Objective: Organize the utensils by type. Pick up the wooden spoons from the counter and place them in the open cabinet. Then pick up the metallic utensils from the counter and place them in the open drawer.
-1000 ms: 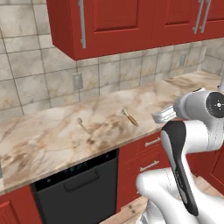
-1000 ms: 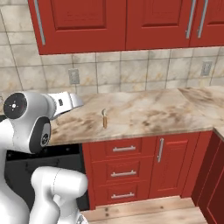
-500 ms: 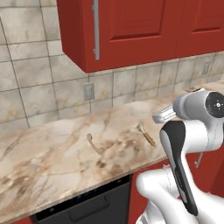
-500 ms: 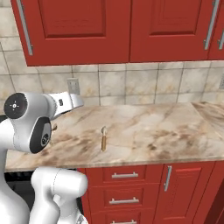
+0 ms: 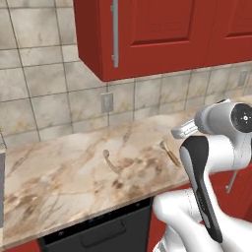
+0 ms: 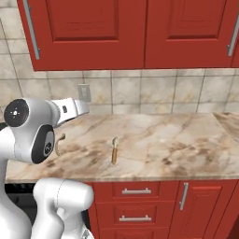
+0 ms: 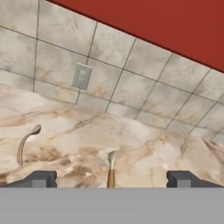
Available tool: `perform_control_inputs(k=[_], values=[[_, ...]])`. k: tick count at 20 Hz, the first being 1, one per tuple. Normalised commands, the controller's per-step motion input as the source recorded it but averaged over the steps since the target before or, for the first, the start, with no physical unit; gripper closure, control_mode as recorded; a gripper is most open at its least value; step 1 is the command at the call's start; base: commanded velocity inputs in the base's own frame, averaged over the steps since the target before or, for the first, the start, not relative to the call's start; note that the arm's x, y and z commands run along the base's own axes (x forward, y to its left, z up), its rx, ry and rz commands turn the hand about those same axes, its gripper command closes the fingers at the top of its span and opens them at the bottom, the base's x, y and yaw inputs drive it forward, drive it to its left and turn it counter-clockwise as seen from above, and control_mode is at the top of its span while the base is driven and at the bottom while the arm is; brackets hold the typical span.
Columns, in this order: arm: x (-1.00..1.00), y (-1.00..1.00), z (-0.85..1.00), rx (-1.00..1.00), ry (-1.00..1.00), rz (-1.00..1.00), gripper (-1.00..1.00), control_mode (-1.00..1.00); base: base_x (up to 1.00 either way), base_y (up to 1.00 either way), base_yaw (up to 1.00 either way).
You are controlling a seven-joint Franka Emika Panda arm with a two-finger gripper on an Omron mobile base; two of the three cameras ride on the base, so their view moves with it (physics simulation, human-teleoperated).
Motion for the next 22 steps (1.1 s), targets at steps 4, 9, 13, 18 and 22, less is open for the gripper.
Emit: perform_control_inputs(k=[4,9,13,18,22], values=[[0.0,0.0,0.0,0.0,0.0,0.0,-1.0,1.0,0.39,-0.19,0.05],[0.0,0.0,0.0,0.0,0.0,0.0,-1.0,1.0,0.31,-0.31,0.04],[0.0,0.0,0.0,0.0,0.0,0.0,-1.0,1.0,0.22,-0.15,0.03],[0.0,0.0,0.0,0.0,0.0,0.0,-1.0,1.0,0.19,0.0,0.0],[0.0,0.0,0.0,0.0,0.0,0.0,-1.0,1.0,0.24,0.0,0.0]])
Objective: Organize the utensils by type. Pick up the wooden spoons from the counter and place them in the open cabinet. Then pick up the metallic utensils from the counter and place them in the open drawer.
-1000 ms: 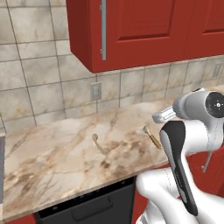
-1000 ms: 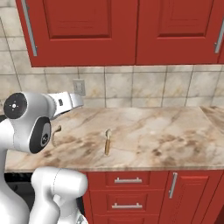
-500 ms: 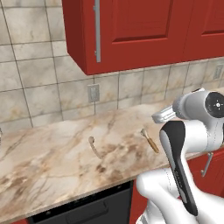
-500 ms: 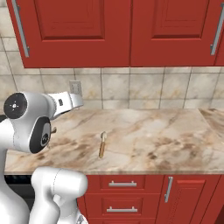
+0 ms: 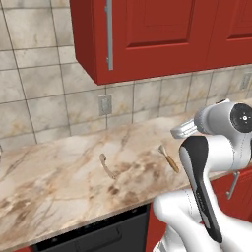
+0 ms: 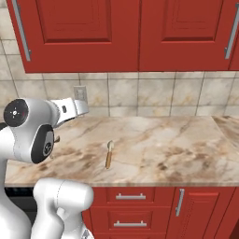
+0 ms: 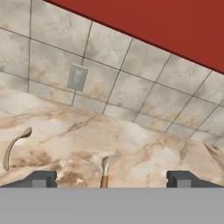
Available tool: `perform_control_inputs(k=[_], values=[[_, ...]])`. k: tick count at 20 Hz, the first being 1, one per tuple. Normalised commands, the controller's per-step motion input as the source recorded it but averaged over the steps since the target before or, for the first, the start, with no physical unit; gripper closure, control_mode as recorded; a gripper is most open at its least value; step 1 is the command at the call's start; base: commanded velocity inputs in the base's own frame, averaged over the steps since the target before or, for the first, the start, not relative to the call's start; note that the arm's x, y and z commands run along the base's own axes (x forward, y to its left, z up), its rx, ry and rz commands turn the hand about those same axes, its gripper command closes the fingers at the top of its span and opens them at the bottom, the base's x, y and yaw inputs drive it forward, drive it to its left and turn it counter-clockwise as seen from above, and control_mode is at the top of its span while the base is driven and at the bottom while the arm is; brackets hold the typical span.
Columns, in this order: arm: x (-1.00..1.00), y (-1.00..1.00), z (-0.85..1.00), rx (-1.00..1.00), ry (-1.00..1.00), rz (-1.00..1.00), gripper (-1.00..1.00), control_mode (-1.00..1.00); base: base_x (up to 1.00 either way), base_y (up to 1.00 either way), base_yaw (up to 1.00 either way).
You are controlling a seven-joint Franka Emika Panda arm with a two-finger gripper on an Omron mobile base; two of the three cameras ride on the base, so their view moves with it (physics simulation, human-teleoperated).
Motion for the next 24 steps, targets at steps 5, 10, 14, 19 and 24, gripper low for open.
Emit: perform_control_inputs(k=[5,10,14,19,24], values=[[0.23,0.0,-0.15,0.0,0.05,0.0,-1.0,-1.0,0.12,0.0,0.0],[0.31,-0.12,-0.49,0.02,0.21,0.0,-1.0,-1.0,0.0,0.0,0.0],[0.23,-0.14,-0.67,0.05,0.23,0.0,-1.0,-1.0,0.0,0.0,0.0],[0.33,-0.01,-0.65,0.01,0.21,0.0,-1.0,-1.0,0.0,0.0,0.0],[0.22,-0.01,-0.5,0.02,0.23,0.0,-1.0,-1.0,0.0,0.0,0.0]])
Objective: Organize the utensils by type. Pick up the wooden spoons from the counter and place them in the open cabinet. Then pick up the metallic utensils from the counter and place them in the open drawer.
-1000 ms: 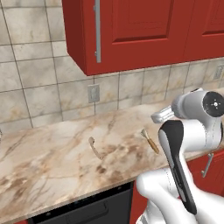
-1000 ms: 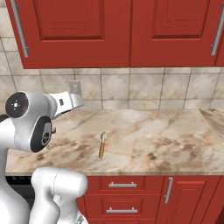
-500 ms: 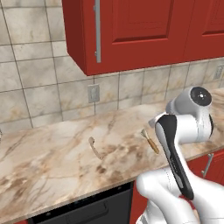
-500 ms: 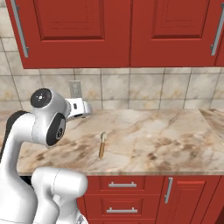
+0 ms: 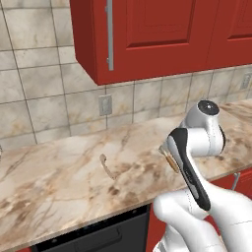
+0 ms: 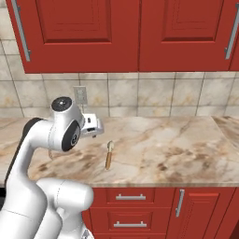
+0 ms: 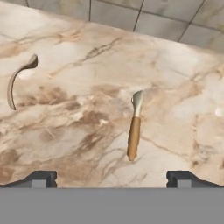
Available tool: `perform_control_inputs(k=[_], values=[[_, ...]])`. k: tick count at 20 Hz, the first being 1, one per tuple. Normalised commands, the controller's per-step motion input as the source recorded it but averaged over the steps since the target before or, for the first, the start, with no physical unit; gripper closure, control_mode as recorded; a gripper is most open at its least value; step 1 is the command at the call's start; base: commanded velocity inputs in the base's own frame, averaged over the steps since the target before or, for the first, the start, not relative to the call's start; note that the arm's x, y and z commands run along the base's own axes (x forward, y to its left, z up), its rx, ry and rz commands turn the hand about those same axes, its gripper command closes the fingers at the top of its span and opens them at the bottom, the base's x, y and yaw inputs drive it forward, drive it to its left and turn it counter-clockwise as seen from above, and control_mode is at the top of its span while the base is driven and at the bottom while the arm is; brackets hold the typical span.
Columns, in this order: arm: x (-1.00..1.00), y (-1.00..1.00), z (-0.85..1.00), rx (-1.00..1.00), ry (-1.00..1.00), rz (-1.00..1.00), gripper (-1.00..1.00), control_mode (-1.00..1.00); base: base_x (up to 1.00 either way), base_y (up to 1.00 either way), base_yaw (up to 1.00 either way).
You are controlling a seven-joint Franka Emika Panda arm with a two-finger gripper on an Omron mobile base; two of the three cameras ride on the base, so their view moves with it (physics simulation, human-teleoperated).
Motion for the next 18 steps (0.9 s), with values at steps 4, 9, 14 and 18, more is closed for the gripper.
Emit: perform_control_inputs(k=[4,9,14,18], values=[[0.25,-0.03,-0.44,0.03,0.29,-0.01,-1.0,-1.0,0.0,0.0,0.0],[0.45,-0.05,-0.45,0.01,0.25,-0.03,-1.0,-1.0,0.0,0.0,0.0],[0.23,-0.09,-0.43,0.0,0.11,-0.02,-1.0,-1.0,0.0,0.0,0.0],[0.11,-0.19,-0.31,0.0,0.09,0.0,-1.0,-1.0,0.0,0.0,0.0]])
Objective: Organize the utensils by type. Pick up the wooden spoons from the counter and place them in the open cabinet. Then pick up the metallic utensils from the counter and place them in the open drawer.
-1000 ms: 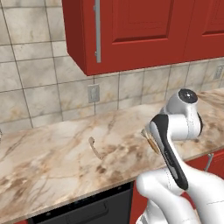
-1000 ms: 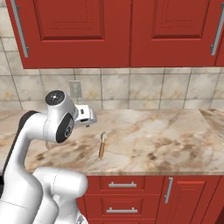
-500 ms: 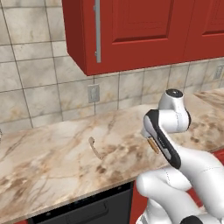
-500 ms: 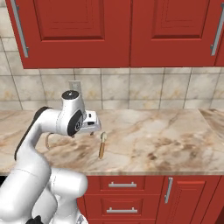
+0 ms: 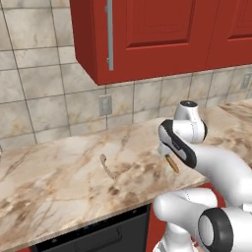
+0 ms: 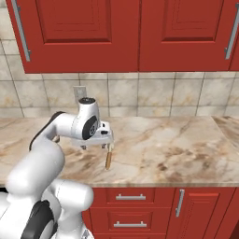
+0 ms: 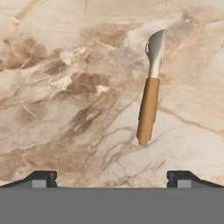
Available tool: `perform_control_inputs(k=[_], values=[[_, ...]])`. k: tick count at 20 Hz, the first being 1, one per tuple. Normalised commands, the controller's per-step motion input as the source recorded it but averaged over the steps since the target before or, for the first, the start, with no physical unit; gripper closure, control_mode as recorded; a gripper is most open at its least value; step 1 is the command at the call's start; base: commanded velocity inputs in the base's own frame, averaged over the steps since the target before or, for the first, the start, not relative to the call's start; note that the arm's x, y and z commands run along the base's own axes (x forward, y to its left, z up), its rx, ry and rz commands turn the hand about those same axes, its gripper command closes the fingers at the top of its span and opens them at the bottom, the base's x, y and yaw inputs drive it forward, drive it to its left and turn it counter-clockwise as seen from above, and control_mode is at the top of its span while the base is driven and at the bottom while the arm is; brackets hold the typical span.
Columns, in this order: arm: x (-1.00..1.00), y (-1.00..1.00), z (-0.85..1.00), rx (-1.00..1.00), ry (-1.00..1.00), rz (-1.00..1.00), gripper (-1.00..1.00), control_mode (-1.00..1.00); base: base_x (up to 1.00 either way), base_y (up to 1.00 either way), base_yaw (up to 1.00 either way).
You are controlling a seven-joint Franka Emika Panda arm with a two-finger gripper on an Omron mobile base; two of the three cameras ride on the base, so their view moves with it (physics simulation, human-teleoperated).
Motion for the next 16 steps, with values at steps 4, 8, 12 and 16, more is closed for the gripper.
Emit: perform_control_inputs(k=[4,8,12,16], values=[[0.11,-0.2,-0.3,0.02,0.1,0.0,-1.0,-1.0,0.0,0.0,0.0],[0.07,-0.15,-0.48,0.0,0.01,0.0,-1.0,-1.0,0.0,0.0,0.0],[0.13,-0.13,-0.49,0.0,0.0,0.0,-1.0,-1.0,0.0,0.0,0.0],[0.24,-0.06,-0.42,0.0,0.0,0.0,-1.0,-1.0,0.0,0.0,0.0]])
